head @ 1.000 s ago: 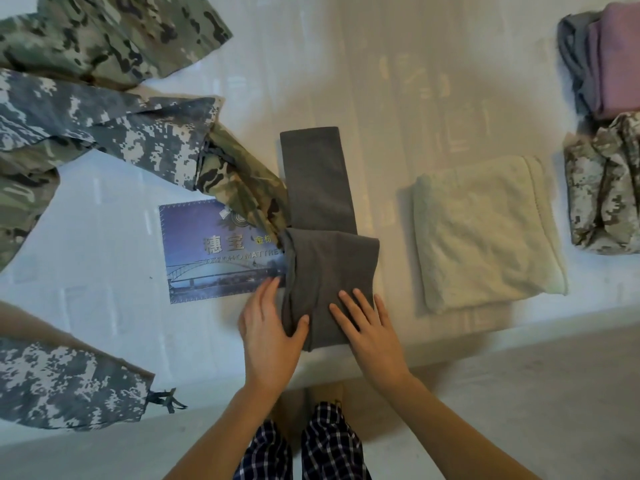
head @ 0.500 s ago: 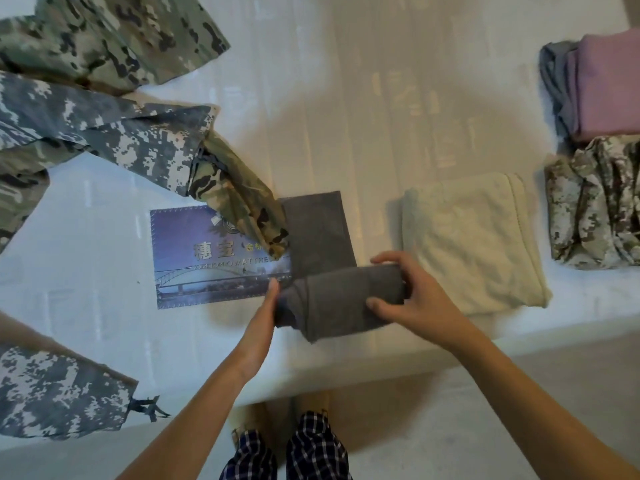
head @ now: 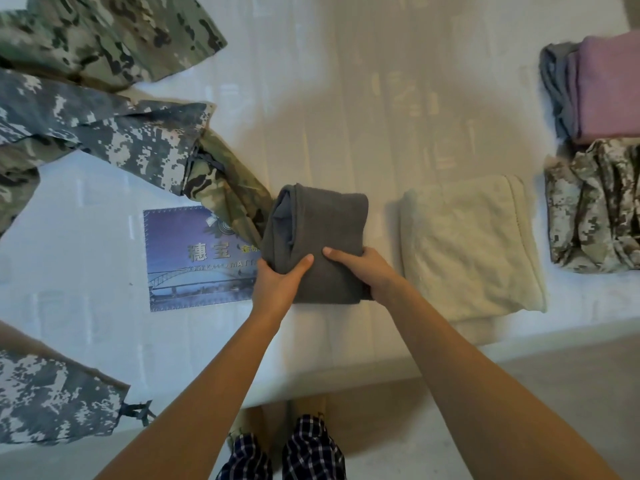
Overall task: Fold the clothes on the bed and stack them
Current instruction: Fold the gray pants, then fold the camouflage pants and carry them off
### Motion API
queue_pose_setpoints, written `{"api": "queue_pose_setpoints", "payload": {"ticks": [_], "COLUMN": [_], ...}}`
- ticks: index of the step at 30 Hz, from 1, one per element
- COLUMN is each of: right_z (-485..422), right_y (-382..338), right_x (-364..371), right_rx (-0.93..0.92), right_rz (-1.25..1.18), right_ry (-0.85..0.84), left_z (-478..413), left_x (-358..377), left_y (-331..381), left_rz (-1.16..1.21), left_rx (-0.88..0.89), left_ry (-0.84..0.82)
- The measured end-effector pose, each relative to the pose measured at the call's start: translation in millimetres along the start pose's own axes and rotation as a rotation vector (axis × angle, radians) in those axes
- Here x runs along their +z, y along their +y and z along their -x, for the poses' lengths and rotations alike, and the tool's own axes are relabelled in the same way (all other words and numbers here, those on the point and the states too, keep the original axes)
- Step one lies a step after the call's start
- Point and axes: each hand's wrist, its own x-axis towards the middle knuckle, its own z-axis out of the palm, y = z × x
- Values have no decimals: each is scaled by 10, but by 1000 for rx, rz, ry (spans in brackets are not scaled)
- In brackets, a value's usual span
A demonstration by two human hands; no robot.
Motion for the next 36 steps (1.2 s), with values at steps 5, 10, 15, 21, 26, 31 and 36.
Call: {"api": "queue_pose_setpoints", "payload": {"ticks": [5, 10, 15, 21, 26, 31, 36], "right_z": [458, 1245, 1057, 458, 799, 1212, 1334], "right_y": [-92, -132, -195, 114, 268, 393, 440], "right_x": [-234, -1100, -2077, -2146, -1616, -292, 1364], "right_rx": [-225, -465, -286, -186, -383, -783, -682], "right_rz": [-15, -30, 288, 759, 880, 848, 917], "right_ry": [-44, 119, 255, 582, 869, 619, -4], "left_z": [441, 1163, 1140, 659, 745, 971, 919], "left_x": [-32, 443, 967, 9, -1136, -2177, -3071], "left_y": [201, 479, 422, -327, -813, -1102, -1406], "left_rz": [167, 313, -111, -675, -787, -655, -455], "left_rx": [-57, 84, 391, 297, 173, -3, -110], "left_ry": [-74, -352, -396, -88, 48, 283, 485]}}
